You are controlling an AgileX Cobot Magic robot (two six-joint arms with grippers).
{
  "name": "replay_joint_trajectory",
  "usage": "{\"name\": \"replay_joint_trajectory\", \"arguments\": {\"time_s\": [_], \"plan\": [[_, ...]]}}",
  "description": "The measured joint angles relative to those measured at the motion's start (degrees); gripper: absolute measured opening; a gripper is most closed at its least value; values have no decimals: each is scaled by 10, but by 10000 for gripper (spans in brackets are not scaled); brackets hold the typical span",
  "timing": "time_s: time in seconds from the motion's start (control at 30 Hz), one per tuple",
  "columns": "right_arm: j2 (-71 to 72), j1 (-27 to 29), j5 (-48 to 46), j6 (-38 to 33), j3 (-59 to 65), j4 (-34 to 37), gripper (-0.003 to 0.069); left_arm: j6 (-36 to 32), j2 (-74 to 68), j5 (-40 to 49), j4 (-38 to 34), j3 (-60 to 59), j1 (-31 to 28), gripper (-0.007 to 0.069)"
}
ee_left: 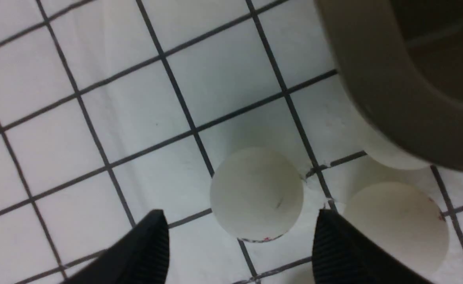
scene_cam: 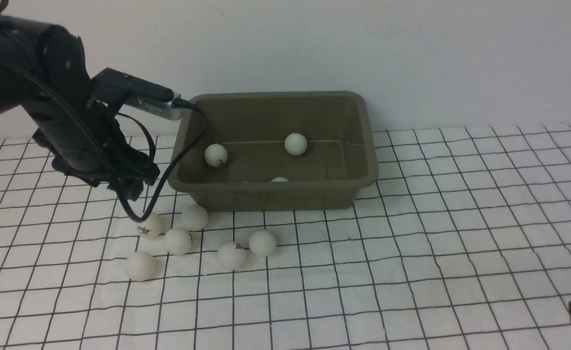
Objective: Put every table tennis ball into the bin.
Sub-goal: Use the left arm to clamp the table tennis ball closest to it
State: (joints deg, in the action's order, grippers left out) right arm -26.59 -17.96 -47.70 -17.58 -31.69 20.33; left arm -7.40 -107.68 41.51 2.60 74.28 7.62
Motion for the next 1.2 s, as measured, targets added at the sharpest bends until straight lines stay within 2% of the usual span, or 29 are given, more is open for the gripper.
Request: {"name": "replay_joint_trajectory", "arguments": {"time_s": [0.53, 0.67, 0.83, 0.97, 1.1, 1.2], "plan": [[0, 0, 9, 0, 0, 3, -11, -22, -72, -44, -43, 0, 0, 433], [0, 0, 9, 0, 0, 6, -11, -22, -78, -59, -43, 1, 0, 352], [0, 0, 10, 0, 0, 8, -11, -16, -78, -56, -20, 1, -1, 352], [0, 0, 12, 0, 0, 8, -11, 21, -67, -11, 30, 1, -11, 352], [0, 0, 16, 0, 0, 8, -11, 111, -27, 47, 114, 9, -26, 352], [0, 0, 19, 0, 0, 8, -11, 134, 7, 61, 118, 37, -21, 352]]}}
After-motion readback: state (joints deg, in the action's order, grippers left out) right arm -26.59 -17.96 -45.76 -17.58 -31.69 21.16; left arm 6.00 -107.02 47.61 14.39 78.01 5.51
